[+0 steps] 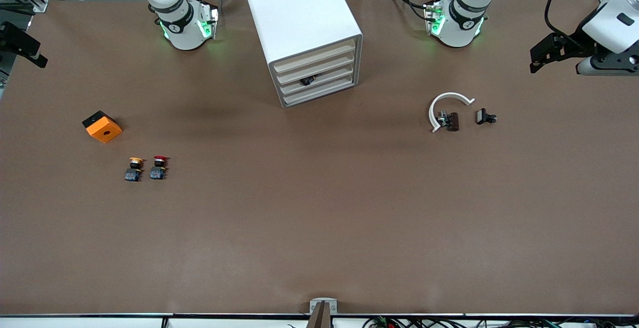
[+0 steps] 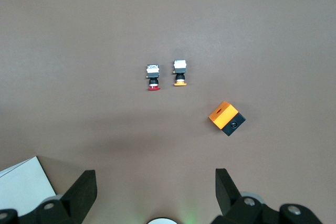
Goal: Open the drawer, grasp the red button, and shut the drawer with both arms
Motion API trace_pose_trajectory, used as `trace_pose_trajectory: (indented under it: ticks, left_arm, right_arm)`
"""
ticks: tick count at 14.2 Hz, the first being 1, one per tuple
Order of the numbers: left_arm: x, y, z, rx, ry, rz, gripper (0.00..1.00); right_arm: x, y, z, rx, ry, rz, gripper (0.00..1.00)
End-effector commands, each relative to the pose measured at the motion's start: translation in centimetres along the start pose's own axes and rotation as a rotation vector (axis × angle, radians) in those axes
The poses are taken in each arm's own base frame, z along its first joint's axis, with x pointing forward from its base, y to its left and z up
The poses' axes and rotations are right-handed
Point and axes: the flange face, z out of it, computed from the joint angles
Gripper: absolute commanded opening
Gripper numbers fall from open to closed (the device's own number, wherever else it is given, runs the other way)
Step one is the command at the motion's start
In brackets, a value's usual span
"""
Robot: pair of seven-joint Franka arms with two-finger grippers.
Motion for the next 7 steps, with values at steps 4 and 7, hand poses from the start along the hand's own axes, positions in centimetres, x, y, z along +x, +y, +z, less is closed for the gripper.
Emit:
trace_pose_trajectory:
  ticks: [4,7]
  left_arm:
    - [0.05,0.28,-0.79,-0.021,0.001,-0.012,1.00]
    - [0.11,-0.01,-0.85,-0.024,0.002,-0.013,1.00]
  right_arm:
    - [-0.85,-0.39,-0.29,-0.004,0.003,-0.017,1.00]
    - [-0.84,-0.46,-0.29,-0.002,0.003,-0.019,1.00]
